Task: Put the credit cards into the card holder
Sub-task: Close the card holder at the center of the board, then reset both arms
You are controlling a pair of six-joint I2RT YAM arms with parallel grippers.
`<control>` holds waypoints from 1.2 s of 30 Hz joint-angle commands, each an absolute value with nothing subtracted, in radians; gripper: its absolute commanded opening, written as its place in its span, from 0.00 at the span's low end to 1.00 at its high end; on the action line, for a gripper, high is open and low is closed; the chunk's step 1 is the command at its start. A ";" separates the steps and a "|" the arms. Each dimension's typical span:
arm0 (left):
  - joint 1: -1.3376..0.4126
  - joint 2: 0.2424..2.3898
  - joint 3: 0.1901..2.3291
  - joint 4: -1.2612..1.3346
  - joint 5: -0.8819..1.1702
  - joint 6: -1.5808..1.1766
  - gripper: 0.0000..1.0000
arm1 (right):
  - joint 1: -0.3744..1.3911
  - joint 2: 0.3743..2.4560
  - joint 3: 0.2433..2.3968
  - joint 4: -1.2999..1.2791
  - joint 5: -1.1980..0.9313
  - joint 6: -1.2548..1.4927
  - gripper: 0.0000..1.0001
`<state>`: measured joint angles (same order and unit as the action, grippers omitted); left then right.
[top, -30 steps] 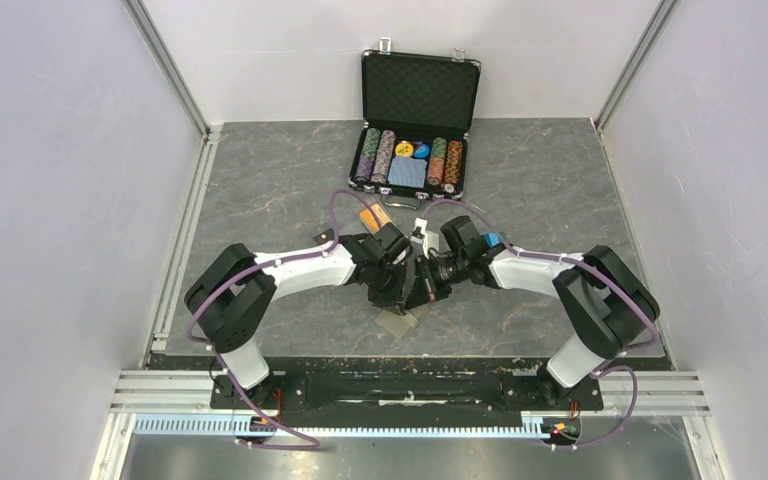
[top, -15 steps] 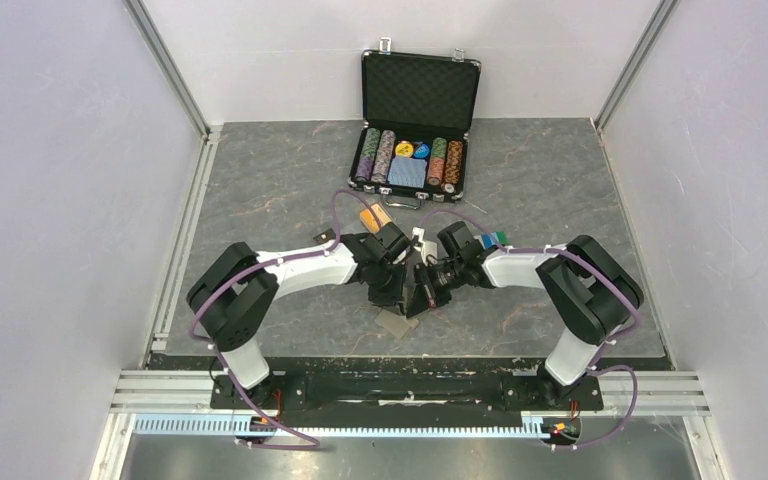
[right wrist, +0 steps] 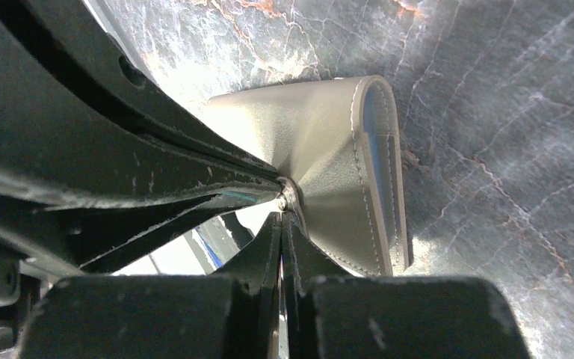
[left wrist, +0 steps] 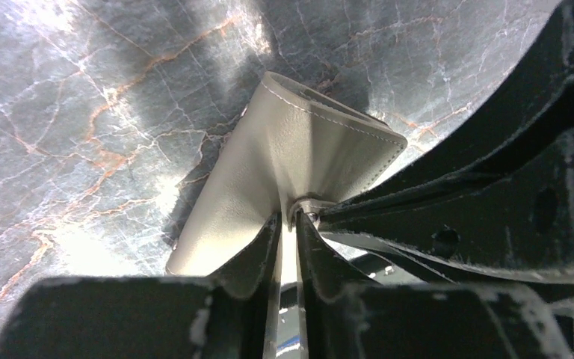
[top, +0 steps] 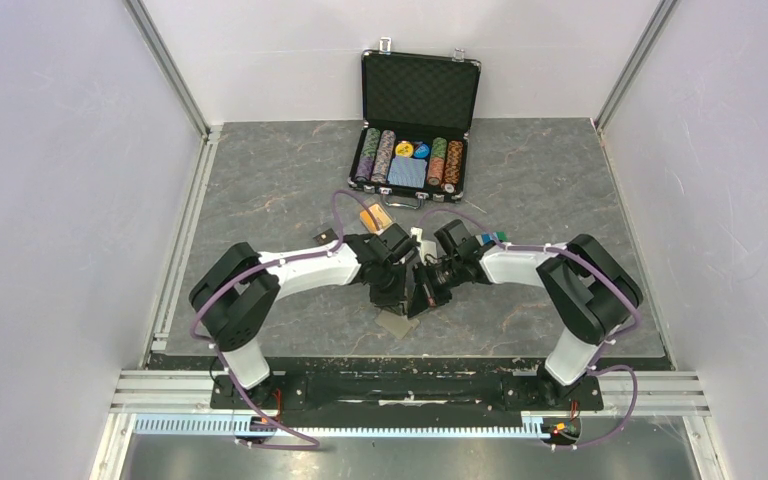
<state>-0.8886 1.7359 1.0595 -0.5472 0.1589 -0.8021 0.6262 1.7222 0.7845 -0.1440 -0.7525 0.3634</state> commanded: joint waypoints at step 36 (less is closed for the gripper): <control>0.112 1.244 0.923 -0.409 0.181 -0.485 1.00 | 0.132 1.195 0.717 -0.110 -0.057 0.342 0.98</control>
<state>0.1112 1.2514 0.8536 -0.2775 0.3771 -0.6701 0.1356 1.2835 0.7670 -0.1581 -0.2733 0.3920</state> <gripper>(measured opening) 0.996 0.979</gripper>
